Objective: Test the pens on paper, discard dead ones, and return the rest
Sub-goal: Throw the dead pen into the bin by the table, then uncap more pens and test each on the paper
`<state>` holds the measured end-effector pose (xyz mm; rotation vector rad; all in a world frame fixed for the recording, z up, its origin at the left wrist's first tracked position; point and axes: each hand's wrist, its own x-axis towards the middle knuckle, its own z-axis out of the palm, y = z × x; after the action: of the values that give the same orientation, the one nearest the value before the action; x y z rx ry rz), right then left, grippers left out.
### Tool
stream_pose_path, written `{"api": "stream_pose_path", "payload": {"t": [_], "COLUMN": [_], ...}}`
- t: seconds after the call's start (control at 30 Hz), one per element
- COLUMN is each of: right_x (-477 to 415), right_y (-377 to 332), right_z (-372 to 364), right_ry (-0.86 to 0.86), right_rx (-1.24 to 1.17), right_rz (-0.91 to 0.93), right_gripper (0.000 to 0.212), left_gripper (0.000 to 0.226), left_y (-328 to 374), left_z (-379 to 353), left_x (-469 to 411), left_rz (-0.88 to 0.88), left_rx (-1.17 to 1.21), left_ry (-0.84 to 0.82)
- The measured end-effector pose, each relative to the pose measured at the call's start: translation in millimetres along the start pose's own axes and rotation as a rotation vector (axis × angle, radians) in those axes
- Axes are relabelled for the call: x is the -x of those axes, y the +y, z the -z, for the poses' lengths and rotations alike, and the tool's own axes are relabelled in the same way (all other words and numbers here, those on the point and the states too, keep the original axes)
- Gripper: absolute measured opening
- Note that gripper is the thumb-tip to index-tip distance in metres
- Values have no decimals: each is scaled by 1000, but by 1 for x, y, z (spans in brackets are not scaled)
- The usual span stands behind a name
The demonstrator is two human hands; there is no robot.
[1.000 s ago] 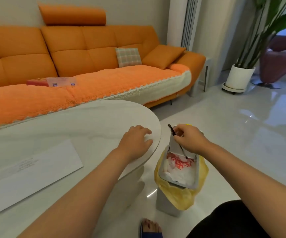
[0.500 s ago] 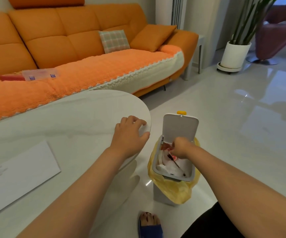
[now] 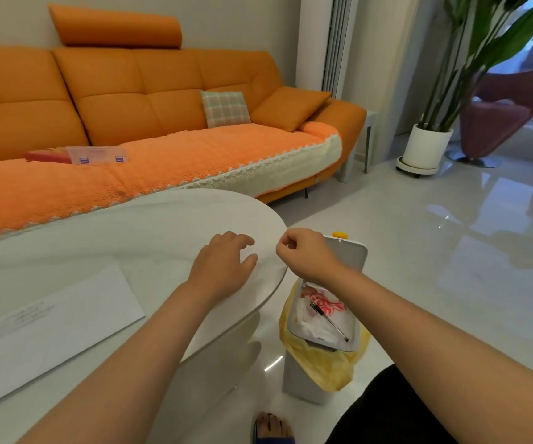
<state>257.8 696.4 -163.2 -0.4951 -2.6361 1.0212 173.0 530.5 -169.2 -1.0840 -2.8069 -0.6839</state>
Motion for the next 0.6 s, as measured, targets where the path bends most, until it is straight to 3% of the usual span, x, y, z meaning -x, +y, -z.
{"api": "stream_pose_path", "payload": {"t": [0.23, 0.6], "right_x": [-3, 26], "right_y": [-104, -268], "right_z": [-45, -204], "right_ry": [-218, -580], "right_rx": [63, 100], "right_rz": [204, 539], "right_gripper": [15, 19], "left_gripper": [30, 19], "left_y": [-73, -232], "left_z": [68, 174], "left_x": [53, 195], "left_rz": [139, 444], "left_rx": [0, -116], "left_ry": [43, 136]}}
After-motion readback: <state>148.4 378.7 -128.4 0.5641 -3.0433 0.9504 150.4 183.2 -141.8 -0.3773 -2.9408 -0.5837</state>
